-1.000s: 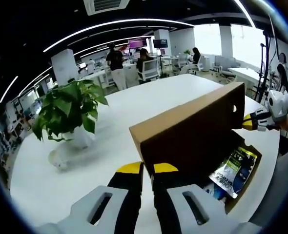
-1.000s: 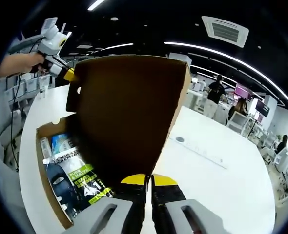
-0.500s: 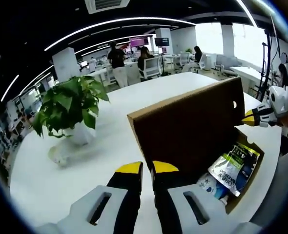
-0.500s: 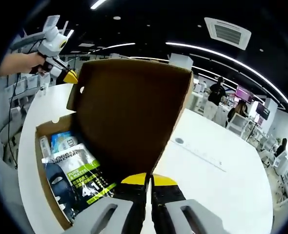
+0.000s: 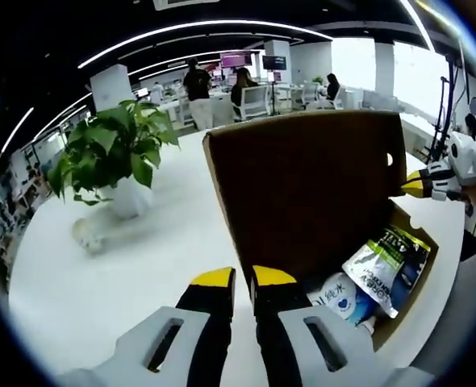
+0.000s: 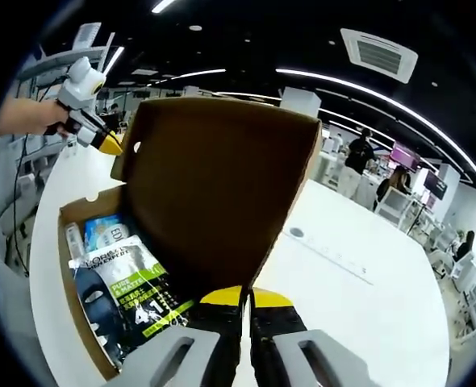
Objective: Operate the shoe box by opening the lid, removing the specified soft item, and placing it in the target area until the item is outside and the box remains undamaged.
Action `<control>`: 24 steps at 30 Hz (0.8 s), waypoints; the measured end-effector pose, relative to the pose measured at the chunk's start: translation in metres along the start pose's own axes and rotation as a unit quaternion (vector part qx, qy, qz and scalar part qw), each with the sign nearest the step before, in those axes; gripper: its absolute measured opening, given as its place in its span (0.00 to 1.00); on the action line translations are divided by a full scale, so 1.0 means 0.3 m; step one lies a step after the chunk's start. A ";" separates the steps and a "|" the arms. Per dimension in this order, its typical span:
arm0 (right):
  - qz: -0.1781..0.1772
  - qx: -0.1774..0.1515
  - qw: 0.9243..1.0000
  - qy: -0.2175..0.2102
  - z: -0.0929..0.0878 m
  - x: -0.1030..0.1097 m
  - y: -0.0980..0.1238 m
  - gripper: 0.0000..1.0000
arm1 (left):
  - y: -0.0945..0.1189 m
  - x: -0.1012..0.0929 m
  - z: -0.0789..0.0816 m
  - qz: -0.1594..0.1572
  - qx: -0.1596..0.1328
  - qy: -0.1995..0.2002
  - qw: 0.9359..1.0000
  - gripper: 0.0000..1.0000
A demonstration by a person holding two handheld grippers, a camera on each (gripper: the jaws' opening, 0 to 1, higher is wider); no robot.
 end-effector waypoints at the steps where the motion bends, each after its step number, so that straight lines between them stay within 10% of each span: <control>1: 0.000 0.000 1.000 -0.001 0.001 0.000 0.000 0.00 | -0.002 -0.001 -0.006 0.000 0.003 0.001 1.000 0.05; 24: -0.001 0.000 1.000 -0.015 0.011 -0.018 -0.017 0.00 | -0.034 -0.019 -0.055 0.005 0.022 0.020 1.000 0.01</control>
Point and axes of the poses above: the point that each gripper's makers call its tool centre point, and the gripper's own axes: y roughly backward along the fingers, x roughly to its left, z roughly out of its top, the point moved 10 cm from there along y, roughly backward along the fingers, and after that the axes turned 12 degrees about -x, right-handed, at the moved point
